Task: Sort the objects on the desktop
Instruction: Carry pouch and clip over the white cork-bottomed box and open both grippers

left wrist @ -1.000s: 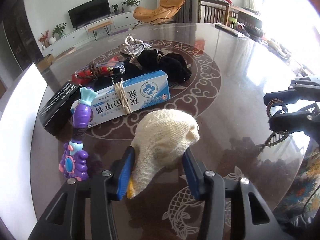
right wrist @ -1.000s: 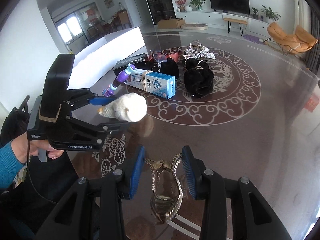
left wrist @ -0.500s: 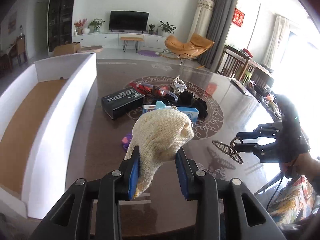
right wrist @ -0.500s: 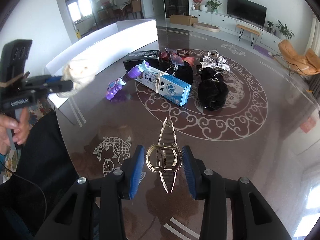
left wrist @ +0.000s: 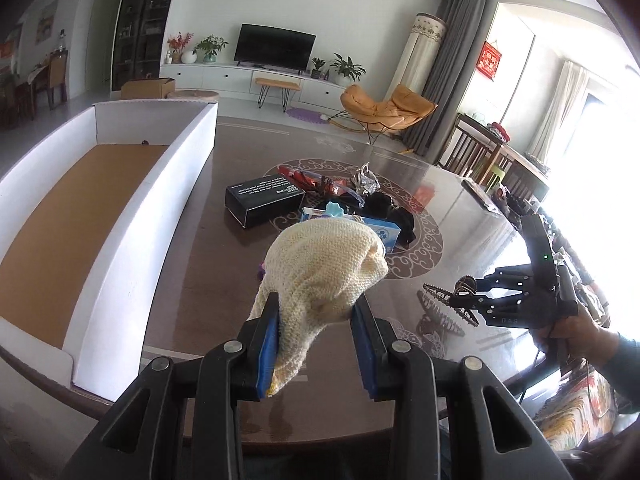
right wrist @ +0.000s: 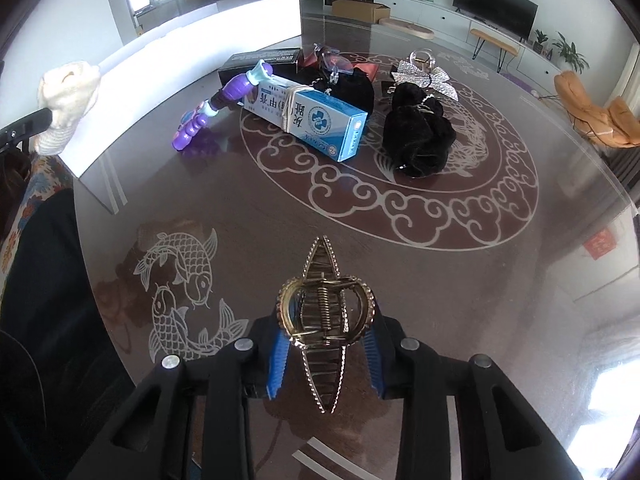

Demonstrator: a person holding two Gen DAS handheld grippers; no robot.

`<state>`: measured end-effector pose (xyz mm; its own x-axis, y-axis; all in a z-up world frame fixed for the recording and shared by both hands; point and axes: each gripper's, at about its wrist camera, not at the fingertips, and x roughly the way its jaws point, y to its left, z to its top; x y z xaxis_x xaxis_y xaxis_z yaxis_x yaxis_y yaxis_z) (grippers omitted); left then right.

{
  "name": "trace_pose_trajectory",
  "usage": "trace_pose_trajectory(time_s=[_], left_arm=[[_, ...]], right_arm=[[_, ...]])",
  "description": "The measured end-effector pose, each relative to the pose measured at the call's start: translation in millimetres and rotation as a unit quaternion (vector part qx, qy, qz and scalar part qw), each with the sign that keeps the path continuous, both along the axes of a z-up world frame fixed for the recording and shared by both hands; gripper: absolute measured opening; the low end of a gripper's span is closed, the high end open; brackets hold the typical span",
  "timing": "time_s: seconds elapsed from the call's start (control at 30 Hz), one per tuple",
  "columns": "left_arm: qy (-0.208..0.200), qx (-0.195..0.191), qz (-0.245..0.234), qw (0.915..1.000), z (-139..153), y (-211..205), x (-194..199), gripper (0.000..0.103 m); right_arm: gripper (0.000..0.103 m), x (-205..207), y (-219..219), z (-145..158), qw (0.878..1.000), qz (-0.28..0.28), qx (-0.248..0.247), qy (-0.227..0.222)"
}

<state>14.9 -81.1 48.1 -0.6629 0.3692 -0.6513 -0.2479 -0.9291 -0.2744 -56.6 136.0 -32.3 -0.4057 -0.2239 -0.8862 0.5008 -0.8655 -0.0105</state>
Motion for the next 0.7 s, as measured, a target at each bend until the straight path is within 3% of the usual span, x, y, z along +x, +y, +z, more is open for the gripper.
trace_pose_trajectory(time_s=[0.13, 0.23, 0.33, 0.47, 0.6, 0.7], left_arm=[[0.015, 0.028, 0.024, 0.9992, 23, -37, 1, 0.034], [0.025, 0.033, 0.065, 0.9970, 40, -81, -6, 0.034], [0.015, 0.030, 0.119, 0.9923, 43, -131, -19, 0.034], [-0.026, 0.004, 0.189, 0.9816, 26, -190, -45, 0.034], [-0.080, -0.010, 0.225, 0.9710, 0, -222, -69, 0.034], [-0.118, -0.014, 0.233, 0.9652, -22, -235, -85, 0.034]], right_arm=[[0.033, 2, -8, 36, 0.999, 0.005, -0.019, 0.029], [0.033, -6, -40, 75, 0.997, 0.032, -0.037, 0.061], [0.033, -23, -92, 113, 0.991, 0.068, -0.074, 0.086], [0.033, -45, -192, 150, 0.979, 0.123, -0.126, 0.104], [0.033, -64, -303, 153, 0.969, 0.169, -0.156, 0.092], [0.033, -80, -376, 132, 0.968, 0.194, -0.147, 0.057]])
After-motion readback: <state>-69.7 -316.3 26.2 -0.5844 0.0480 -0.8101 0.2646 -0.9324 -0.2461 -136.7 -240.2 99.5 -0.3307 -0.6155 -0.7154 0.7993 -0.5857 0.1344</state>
